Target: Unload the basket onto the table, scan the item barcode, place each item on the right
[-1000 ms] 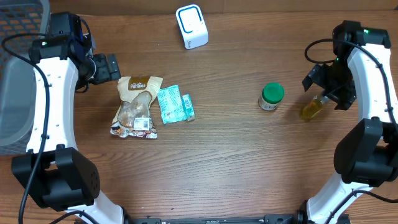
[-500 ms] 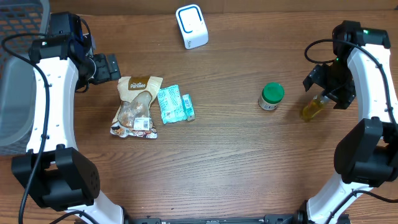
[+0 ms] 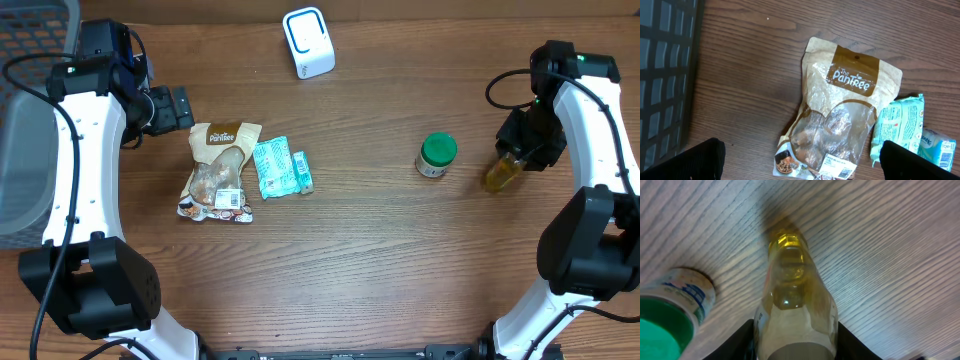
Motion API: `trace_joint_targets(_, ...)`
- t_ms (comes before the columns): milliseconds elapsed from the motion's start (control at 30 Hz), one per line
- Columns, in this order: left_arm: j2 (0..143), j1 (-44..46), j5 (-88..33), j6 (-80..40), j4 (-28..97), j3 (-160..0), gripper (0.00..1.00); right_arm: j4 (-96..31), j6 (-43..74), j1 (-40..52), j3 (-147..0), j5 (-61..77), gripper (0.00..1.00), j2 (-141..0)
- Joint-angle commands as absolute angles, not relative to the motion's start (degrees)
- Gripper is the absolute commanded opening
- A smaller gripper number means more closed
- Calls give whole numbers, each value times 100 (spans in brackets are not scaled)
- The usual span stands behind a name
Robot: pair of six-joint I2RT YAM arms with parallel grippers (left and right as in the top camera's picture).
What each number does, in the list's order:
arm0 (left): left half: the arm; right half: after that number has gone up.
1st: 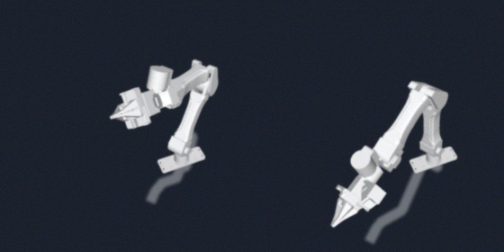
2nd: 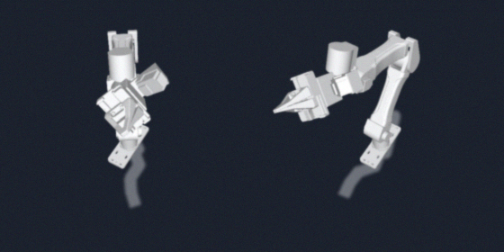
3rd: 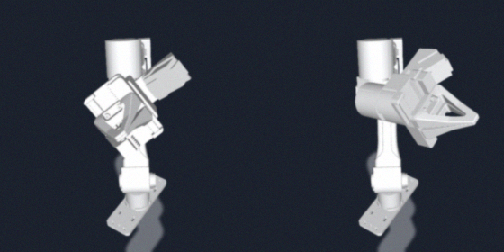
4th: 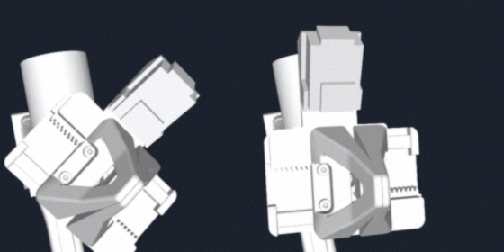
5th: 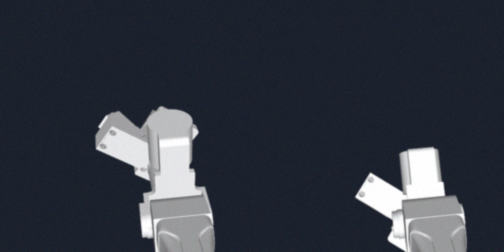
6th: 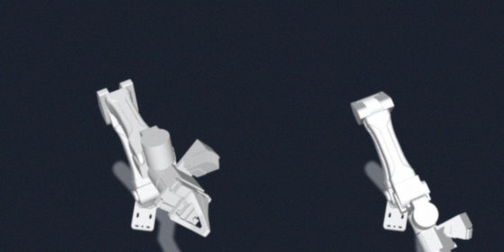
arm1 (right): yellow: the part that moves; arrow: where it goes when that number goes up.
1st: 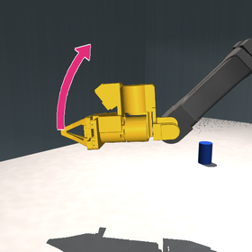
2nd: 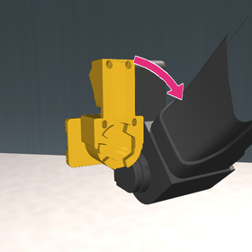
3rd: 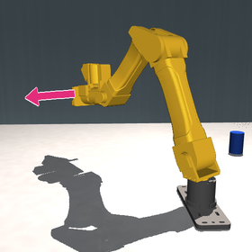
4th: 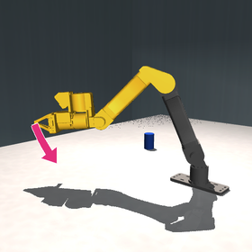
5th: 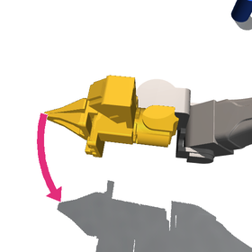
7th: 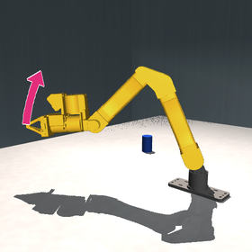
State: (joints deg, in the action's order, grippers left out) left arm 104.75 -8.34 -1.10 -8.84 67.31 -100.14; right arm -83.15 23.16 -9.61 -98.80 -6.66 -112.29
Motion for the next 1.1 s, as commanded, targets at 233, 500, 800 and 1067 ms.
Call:
trace_joint_targets(233, 10339, -812, -130, -943, 6724, -10138, 99, -8208, 1498, -950, -9854, -963, 46, -11161)
trace_joint_targets(500, 10339, -812, -130, -943, 6724, -10138, 100, -8409, 1468, -950, -10814, -963, 94, -11159)
trace_joint_targets(800, 10339, -812, -130, -943, 6724, -10138, 99, -8930, 779, -565, -13281, 1004, 81, -11155)
trace_joint_targets(1067, 10339, -812, -130, -943, 6724, -10138, 99, -8901, 701, 843, -12892, 1470, 78, -11168)
